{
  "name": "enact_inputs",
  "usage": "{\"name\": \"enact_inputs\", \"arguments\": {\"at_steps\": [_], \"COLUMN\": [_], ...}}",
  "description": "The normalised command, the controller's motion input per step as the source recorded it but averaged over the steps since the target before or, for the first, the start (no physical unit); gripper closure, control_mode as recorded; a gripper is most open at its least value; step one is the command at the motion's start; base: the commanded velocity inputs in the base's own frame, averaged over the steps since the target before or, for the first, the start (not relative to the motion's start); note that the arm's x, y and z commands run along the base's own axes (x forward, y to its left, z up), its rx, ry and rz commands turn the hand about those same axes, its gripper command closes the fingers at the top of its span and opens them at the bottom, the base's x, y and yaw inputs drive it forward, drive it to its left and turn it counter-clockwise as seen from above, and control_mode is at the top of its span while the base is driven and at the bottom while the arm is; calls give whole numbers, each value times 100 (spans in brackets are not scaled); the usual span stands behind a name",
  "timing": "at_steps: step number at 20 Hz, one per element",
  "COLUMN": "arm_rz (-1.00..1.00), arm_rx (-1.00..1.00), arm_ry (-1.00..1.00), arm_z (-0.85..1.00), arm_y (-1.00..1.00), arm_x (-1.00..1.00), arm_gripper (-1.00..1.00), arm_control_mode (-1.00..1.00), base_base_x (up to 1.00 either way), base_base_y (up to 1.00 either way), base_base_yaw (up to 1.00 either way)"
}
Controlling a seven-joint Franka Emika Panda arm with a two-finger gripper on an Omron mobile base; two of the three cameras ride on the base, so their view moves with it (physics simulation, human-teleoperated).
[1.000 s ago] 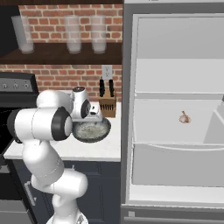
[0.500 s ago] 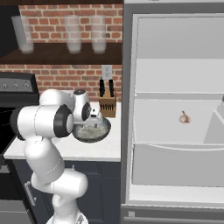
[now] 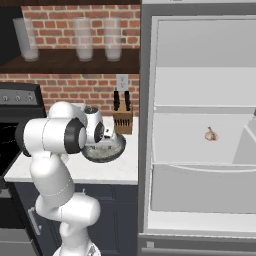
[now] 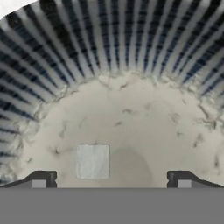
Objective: Grab a lemon wedge from the fridge and one ice cube from the ice bowl, and put them in the glass of lemonade.
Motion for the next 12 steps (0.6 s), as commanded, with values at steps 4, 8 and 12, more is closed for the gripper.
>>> {"name": "enact_inputs", "arguments": {"at_steps": [4,8,12], "arm_rz": [0,0,0], "arm_rx": [0,0,0], "arm_ry": [0,0,0], "arm_z": [0,1,3], "arm_y": [0,4,1], "arm_x": [0,0,0], "arm_gripper": [-100,-100,-100], "arm_control_mode": [-100,-100,-100], "base_base_x": [0,0,0], "base_base_y": [0,0,0], "base_base_yaw": [0,0,0]}}
